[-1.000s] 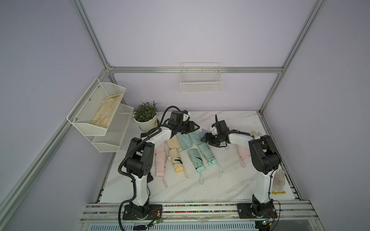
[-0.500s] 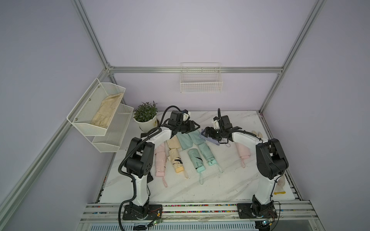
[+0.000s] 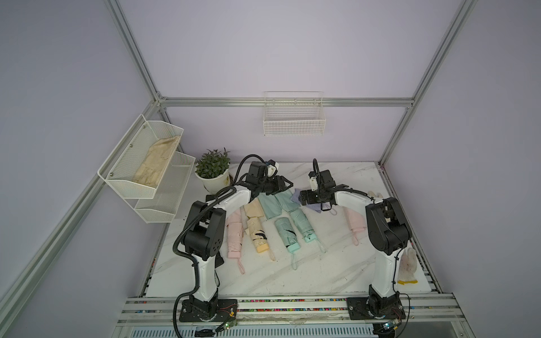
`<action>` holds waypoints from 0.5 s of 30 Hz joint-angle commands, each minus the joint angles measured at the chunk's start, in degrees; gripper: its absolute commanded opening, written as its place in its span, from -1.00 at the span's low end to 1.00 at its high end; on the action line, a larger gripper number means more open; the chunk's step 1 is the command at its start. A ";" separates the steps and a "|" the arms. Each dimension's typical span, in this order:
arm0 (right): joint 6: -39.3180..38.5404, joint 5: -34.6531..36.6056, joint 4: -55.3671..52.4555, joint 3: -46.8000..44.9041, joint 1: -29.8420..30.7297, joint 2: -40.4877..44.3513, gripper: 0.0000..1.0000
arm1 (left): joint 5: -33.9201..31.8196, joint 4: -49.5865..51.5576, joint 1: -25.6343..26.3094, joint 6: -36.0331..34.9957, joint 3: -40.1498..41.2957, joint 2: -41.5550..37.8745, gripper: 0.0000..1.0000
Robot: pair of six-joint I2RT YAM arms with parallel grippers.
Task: Take umbrellas out of sleeves
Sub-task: Adjust the umbrella at the center of the board.
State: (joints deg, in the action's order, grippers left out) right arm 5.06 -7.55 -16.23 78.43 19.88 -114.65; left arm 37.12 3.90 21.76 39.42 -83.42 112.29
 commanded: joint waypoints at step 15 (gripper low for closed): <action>-11.04 5.56 -3.96 3.88 0.18 -4.06 0.95 | 1.70 -1.58 -0.23 -0.64 1.58 -0.50 -0.03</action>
State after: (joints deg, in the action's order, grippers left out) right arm -3.36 -3.42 -18.13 81.49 19.88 -117.10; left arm 37.78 3.90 21.76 39.40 -82.87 112.29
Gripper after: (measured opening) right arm 0.972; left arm 0.485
